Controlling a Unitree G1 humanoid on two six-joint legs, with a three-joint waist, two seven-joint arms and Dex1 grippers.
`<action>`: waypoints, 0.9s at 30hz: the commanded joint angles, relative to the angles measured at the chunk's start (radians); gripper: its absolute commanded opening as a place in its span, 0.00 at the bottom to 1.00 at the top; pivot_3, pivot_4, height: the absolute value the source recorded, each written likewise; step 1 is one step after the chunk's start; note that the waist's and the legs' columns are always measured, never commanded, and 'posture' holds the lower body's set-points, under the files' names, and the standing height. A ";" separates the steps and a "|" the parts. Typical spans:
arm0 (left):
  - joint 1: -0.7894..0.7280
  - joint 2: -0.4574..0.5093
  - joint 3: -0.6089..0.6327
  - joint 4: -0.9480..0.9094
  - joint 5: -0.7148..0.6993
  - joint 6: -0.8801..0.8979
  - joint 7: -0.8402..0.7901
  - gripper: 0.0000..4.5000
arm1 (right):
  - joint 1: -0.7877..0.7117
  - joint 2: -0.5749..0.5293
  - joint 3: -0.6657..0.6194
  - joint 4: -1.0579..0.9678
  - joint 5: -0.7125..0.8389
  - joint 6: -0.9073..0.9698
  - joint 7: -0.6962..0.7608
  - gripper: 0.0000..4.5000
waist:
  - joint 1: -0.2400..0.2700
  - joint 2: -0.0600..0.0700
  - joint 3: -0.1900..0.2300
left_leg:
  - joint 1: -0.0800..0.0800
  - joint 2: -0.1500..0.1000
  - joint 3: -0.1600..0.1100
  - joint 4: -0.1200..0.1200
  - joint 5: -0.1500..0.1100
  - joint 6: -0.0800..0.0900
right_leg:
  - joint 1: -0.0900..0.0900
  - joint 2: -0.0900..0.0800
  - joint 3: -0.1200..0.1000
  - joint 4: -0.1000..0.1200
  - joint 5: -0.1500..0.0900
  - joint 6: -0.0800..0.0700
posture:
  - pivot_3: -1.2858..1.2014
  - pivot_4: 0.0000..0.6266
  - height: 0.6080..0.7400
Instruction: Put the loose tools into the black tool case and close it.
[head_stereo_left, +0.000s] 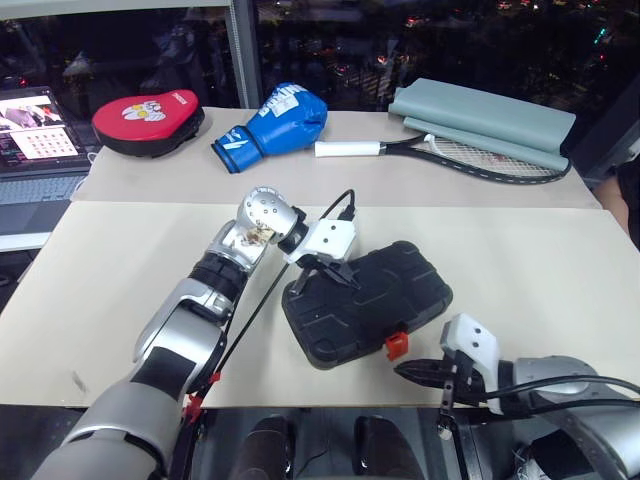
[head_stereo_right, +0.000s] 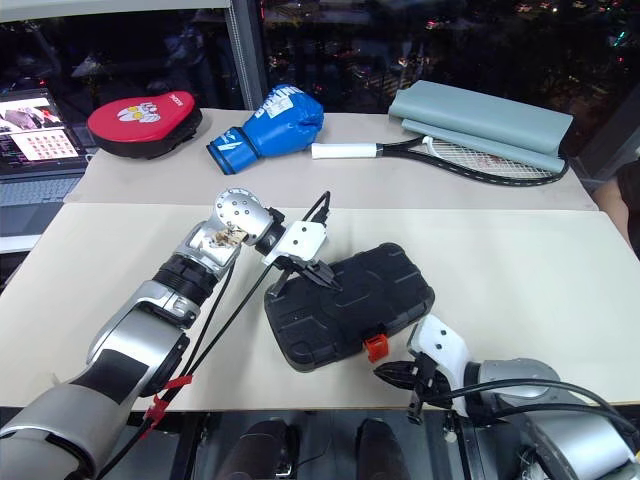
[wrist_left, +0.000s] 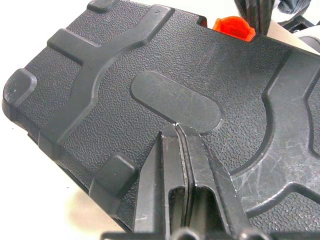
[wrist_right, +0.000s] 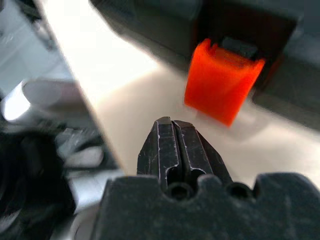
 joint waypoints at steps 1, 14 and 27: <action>-0.013 0.003 -0.025 0.024 0.039 -0.002 -0.010 0.01 | 0.002 0.021 -0.008 -0.003 -0.025 -0.031 -0.031 0.00 | 0.000 0.000 0.000 | 0.000 0.000 0.000 0.000 0.000 0.000 | 0.000 0.000 0.000 0.000 0.000 0.000 | 0.52 0.24 0.97; -0.016 0.000 -0.024 0.034 0.047 -0.014 -0.019 0.01 | 0.084 0.066 -0.037 -0.064 -0.008 -0.012 -0.081 0.00 | 0.000 0.000 0.000 | 0.000 0.000 0.000 0.000 0.000 0.000 | 0.000 0.000 0.000 0.000 0.000 0.000 | 0.52 0.24 0.97; -0.026 -0.019 -0.028 0.064 0.057 -0.033 -0.012 0.01 | 0.105 0.057 -0.115 -0.112 0.034 -0.009 -0.066 0.00 | 0.000 0.000 0.000 | 0.000 0.000 0.000 0.000 0.000 0.000 | 0.001 0.000 0.000 0.000 0.000 0.000 | 0.52 0.24 0.97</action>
